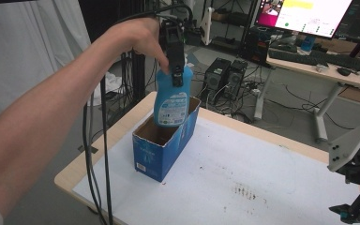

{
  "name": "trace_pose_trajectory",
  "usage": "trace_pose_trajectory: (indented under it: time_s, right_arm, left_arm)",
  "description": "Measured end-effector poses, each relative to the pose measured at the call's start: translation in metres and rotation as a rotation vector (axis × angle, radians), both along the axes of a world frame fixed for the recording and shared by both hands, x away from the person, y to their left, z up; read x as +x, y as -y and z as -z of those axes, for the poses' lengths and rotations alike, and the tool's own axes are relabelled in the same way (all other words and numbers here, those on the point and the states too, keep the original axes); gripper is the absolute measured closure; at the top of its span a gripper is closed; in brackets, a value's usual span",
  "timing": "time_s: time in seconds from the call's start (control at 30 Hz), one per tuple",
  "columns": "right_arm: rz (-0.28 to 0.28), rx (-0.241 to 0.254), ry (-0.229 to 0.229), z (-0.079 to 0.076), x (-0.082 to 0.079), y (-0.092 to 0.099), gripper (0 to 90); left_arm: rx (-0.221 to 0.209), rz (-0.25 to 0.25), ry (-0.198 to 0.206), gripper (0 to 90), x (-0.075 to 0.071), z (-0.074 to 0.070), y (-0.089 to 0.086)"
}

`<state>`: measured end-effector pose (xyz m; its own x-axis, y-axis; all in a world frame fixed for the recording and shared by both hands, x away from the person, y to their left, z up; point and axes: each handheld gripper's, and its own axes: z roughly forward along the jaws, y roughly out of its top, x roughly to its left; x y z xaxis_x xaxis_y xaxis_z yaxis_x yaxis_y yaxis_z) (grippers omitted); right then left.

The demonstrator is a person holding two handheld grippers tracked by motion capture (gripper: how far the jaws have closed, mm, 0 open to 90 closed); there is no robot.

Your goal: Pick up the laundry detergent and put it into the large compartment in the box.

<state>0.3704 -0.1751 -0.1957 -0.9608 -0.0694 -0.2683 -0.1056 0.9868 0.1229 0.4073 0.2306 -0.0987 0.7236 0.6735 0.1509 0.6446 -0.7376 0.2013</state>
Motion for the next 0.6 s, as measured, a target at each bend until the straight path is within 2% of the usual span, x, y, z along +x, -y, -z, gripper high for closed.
trace_pose_trajectory:
  time_s: [0.37,0.5,0.6]
  right_arm:
    - [-0.004,-0.006,-0.002,0.002,0.000,0.000,12.3]
    - [-0.001,-0.007,-0.004,0.004,-0.001,0.000,12.3]
    - [0.001,-0.008,-0.007,0.005,0.000,0.001,12.2]
  left_arm:
    - [0.008,-0.073,-0.017,38.6,0.008,0.024,-0.011]
    - [0.013,-0.061,-0.024,38.6,0.010,0.036,-0.012]
    - [0.022,-0.028,-0.028,38.6,0.011,0.045,-0.013]
